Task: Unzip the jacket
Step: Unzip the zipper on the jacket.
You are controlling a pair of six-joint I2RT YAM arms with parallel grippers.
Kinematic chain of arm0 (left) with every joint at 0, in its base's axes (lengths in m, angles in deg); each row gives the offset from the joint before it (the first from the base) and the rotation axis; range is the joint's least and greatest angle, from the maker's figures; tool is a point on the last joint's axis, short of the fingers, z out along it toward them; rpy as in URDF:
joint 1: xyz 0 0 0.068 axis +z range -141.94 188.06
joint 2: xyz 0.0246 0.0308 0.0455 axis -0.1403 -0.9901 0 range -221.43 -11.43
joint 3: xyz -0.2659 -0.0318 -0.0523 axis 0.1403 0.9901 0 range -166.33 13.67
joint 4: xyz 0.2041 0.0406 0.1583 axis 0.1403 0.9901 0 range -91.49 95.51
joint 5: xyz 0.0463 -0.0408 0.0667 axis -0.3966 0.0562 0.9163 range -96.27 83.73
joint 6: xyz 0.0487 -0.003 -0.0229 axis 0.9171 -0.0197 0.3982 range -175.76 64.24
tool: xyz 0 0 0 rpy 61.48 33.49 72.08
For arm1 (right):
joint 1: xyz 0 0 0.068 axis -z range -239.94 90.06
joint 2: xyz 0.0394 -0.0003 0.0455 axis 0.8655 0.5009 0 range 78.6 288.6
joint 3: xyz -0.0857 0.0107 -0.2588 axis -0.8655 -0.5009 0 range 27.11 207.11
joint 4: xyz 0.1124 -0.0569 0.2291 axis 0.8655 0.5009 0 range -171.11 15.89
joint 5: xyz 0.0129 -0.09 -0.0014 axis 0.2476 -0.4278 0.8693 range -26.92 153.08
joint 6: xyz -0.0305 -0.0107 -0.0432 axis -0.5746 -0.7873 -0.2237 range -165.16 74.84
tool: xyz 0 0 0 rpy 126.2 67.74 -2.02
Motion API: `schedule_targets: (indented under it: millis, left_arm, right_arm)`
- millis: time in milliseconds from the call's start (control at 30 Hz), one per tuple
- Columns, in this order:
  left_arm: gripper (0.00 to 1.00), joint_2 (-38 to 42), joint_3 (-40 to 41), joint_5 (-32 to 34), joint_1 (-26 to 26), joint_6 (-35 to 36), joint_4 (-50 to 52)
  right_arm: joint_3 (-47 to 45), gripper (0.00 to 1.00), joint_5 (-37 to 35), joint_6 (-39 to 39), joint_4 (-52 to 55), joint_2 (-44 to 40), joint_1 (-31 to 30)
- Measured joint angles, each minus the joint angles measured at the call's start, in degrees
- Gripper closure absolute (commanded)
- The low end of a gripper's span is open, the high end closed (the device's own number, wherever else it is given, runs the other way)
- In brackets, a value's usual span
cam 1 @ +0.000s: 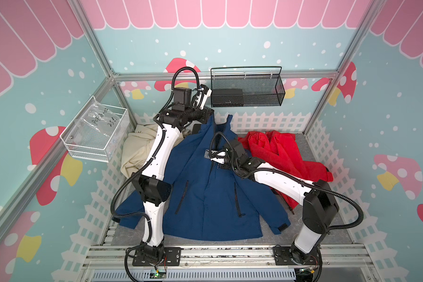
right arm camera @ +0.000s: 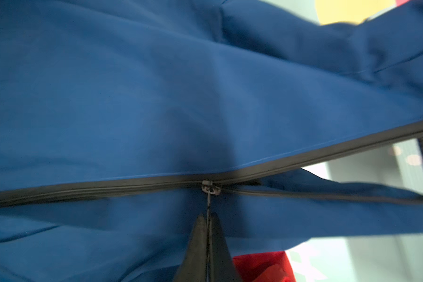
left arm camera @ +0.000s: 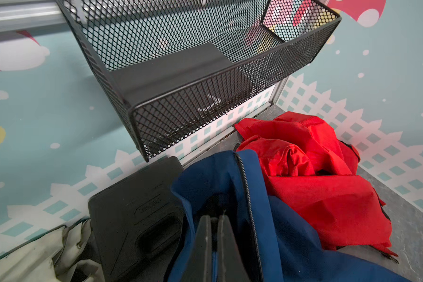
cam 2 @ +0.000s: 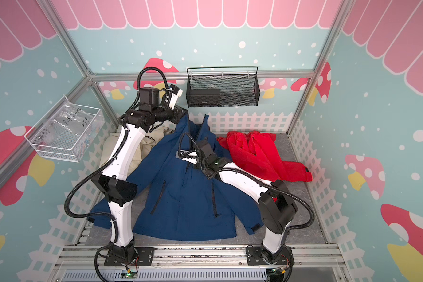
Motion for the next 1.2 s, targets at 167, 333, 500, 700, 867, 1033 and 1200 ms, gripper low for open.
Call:
schedule_targets:
  millis: [167, 333, 500, 700, 867, 1033, 1200]
  left_arm:
    - [1.00, 0.0, 0.0, 1.4, 0.0, -2.5, -2.4]
    - [1.00, 0.0, 0.0, 3.1, -0.2, -3.8, -4.3]
    - [1.00, 0.0, 0.0, 4.7, -0.2, -4.9, -5.8]
    - [1.00, 0.0, 0.0, 7.3, -0.2, -5.9, -7.0]
    - [1.00, 0.0, 0.0, 8.3, -0.1, -6.7, -8.0]
    - [1.00, 0.0, 0.0, 8.3, 0.1, -7.6, -8.6]
    - [1.00, 0.0, 0.0, 8.3, 0.1, -8.3, -9.1]
  right_arm:
    - [-1.9, 1.00, 0.7, 0.4, 0.6, -0.9, 0.0]
    - [-2.9, 1.00, 1.6, 0.9, 0.9, -1.6, -0.3]
    - [-3.9, 1.00, 3.4, 1.6, 0.9, -2.4, -0.3]
    - [-4.9, 1.00, 4.7, 2.3, 1.6, -3.6, -0.3]
    - [-5.9, 1.00, 5.1, 2.3, 2.4, -4.3, -0.6]
    - [-7.0, 1.00, 5.1, 2.3, 3.9, -5.6, -1.7]
    - [-7.1, 1.00, 4.5, 2.3, 5.9, -5.9, -2.8]
